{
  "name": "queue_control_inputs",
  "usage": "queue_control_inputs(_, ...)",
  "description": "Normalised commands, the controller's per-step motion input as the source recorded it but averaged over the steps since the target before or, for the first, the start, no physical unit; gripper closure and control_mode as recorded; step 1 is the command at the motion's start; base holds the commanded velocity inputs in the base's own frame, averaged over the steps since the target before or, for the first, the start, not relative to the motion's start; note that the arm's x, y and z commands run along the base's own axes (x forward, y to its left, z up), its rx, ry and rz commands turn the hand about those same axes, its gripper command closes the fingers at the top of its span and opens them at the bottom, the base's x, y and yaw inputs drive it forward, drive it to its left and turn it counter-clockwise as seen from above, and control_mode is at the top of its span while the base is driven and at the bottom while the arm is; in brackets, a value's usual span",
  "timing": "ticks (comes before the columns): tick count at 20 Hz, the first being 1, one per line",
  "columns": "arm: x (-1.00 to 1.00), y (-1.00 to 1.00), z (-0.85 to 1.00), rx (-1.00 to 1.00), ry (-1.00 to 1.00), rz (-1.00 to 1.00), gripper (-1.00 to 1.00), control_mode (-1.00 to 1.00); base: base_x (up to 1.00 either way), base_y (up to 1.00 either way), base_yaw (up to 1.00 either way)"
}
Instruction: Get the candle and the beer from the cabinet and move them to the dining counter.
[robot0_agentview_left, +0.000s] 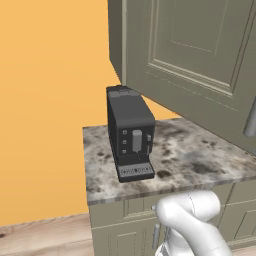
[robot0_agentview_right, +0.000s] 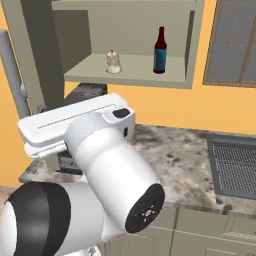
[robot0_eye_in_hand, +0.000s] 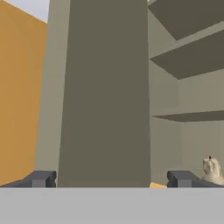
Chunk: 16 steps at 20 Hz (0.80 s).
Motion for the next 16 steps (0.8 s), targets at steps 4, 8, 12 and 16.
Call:
queue_control_inputs(4,0.00,0.90,-0.18,-0.04,0.00,-0.22,-1.00,-1.00,0.00,0.00,0.00)
queue_control_inputs(8,0.17,1.00,-0.19,-0.13,0.00,-0.04,-1.00,-1.00,0.00,0.00,0.00)
queue_control_inputs(12,0.33,1.00,-0.20,-0.10,0.02,0.03,-1.00,-1.00,0.00,0.00,0.00)
queue_control_inputs(16,0.47,0.99,-0.19,-0.04,0.09,0.13,-1.00,-1.00,0.00,0.00,0.00)
